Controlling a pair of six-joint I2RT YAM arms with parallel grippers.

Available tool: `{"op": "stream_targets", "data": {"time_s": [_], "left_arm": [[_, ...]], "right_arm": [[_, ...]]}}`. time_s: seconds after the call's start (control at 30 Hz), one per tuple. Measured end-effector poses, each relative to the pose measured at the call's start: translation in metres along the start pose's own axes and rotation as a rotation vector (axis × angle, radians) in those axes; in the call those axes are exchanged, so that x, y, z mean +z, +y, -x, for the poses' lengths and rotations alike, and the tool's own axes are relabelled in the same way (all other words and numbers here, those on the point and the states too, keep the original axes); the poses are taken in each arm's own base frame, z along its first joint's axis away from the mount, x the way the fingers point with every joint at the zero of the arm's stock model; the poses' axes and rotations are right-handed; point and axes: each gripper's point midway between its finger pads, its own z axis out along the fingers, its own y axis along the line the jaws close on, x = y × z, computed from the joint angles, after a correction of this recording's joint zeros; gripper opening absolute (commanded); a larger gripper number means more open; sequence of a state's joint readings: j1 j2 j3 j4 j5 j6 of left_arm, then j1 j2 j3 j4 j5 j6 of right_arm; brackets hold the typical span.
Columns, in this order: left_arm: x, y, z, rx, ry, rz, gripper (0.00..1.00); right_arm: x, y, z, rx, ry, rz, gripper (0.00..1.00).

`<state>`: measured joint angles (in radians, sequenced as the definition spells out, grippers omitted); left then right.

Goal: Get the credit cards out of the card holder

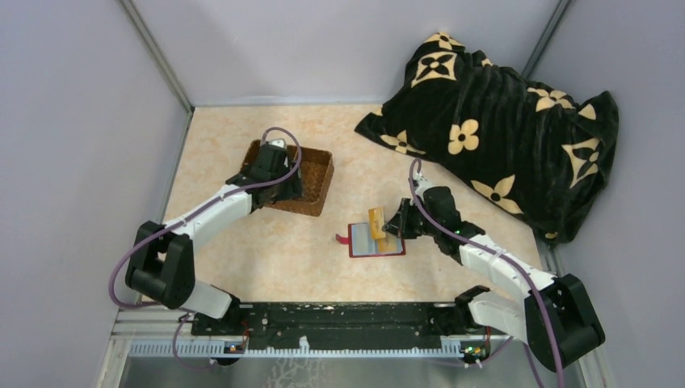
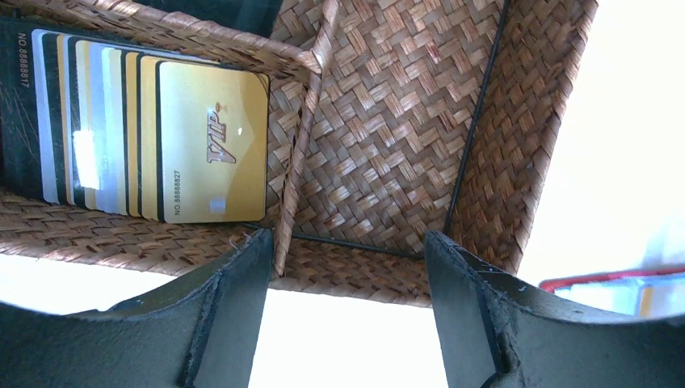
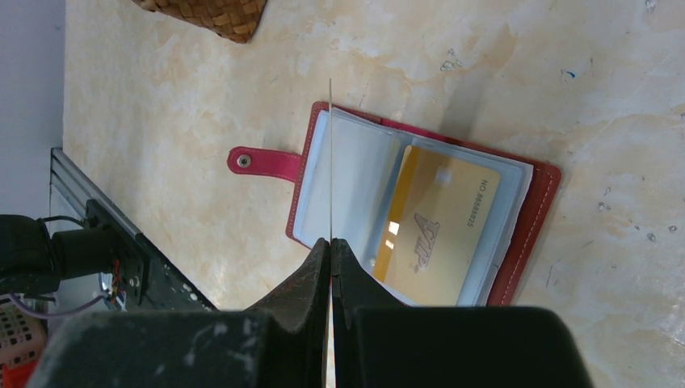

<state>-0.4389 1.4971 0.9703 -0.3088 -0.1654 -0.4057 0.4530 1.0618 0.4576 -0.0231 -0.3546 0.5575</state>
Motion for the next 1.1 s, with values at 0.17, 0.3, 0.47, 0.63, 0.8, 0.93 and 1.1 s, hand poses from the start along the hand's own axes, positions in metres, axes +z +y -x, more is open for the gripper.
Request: {"op": "stream_targets", "data": {"time_s": [0.17, 0.3, 0.47, 0.63, 0.8, 0.93, 1.1], "left_arm": [[-0.013, -0.013, -0.014, -0.028, 0.007, -0.039, 0.73], [-0.017, -0.032, -0.025, -0.02, 0.024, -0.075, 0.73], [-0.013, -0.053, -0.046, 0.004, 0.067, -0.098, 0.73], [-0.014, -0.061, -0.062, 0.011, 0.106, -0.101, 0.73], [-0.023, -0.062, -0.064, -0.003, 0.106, -0.109, 0.76], [-0.042, -0.066, -0.052, -0.022, 0.062, -0.148, 0.77], [-0.075, -0.075, -0.016, -0.046, -0.069, -0.221, 0.78]], "right_arm": [[0.0, 0.004, 0.004, -0.005, -0.01, 0.012, 0.0], [0.0, 0.004, 0.004, -0.006, -0.01, 0.014, 0.0], [0.0, 0.004, 0.004, -0.01, -0.009, 0.014, 0.0], [-0.002, 0.003, 0.003, -0.02, -0.004, 0.01, 0.0], [-0.005, 0.006, 0.008, -0.029, -0.012, 0.012, 0.0], [-0.007, 0.011, 0.016, -0.034, -0.024, 0.018, 0.0], [-0.013, 0.026, 0.036, -0.056, -0.056, 0.036, 0.0]]}}
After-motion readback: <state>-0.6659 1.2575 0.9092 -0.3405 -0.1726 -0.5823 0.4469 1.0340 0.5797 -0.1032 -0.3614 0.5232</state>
